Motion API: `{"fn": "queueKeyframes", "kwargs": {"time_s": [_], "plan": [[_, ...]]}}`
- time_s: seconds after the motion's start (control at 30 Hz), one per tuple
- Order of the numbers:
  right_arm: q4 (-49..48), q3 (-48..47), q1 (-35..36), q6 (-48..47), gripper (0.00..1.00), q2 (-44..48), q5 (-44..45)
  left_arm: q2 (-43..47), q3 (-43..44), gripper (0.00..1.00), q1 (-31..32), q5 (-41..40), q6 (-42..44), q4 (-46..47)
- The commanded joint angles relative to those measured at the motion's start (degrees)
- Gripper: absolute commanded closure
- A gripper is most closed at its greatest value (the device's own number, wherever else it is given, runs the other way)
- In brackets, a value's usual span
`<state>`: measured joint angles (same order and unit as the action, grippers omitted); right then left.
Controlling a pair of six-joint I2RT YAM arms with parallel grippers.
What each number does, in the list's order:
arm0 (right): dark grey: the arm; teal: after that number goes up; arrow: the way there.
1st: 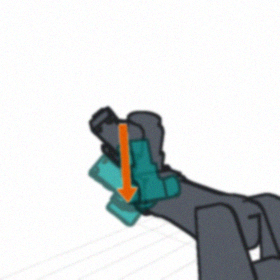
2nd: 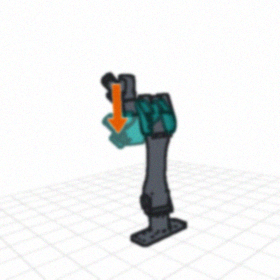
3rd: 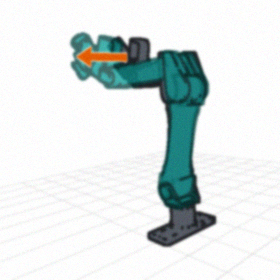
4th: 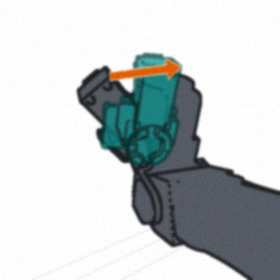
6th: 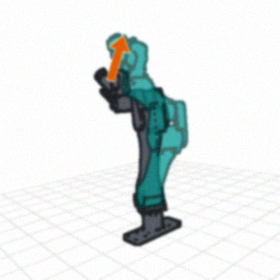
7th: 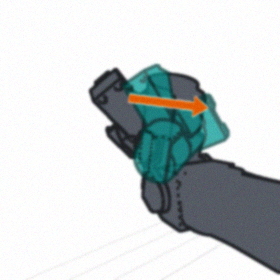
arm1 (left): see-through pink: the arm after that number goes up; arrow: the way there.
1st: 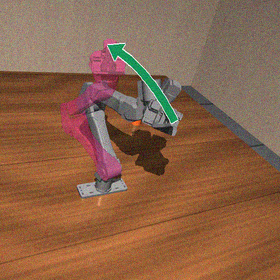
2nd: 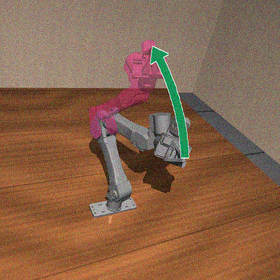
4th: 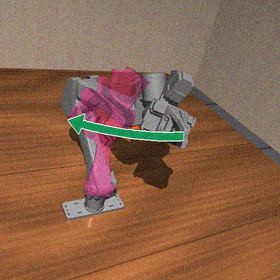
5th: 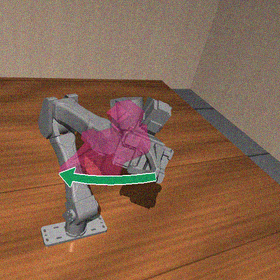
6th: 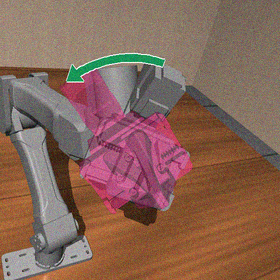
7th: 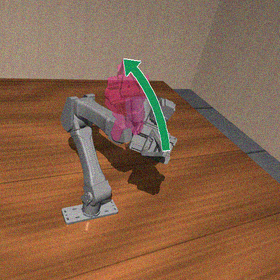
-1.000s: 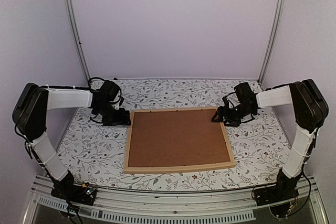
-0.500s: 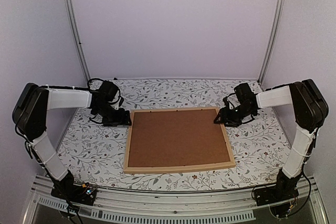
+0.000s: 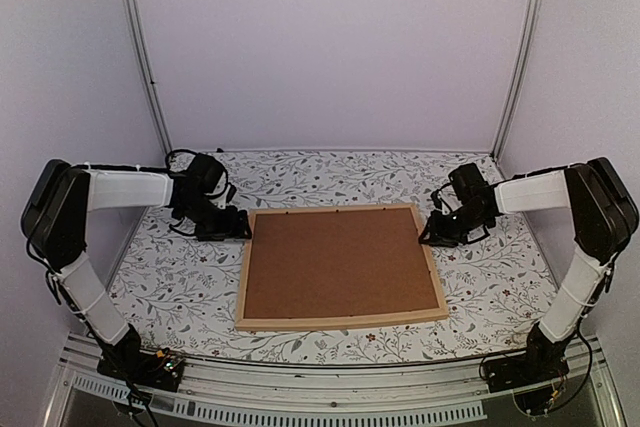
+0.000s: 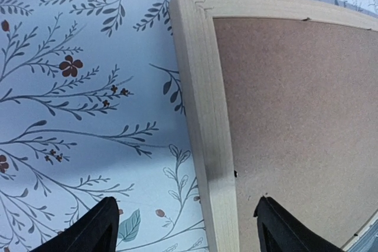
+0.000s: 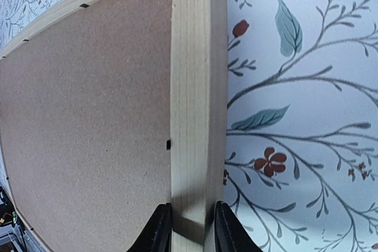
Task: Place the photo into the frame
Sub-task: Position the photo frame at the center of the board.
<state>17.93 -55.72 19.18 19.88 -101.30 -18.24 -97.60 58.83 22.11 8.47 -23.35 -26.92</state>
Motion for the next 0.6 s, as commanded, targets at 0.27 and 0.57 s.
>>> {"fn": "queueKeyframes", "kwargs": {"time_s": [0.27,0.57], "plan": [[3.2,8.8,1.8,4.2,0.80,9.8,5.0,0.3,2.8,0.17,-0.6,-2.2,2.2,-4.1],[3.2,9.1,1.8,4.5,0.71,12.1,5.2,-3.3,7.3,0.17,-0.3,-1.6,3.4,-6.8]]}}
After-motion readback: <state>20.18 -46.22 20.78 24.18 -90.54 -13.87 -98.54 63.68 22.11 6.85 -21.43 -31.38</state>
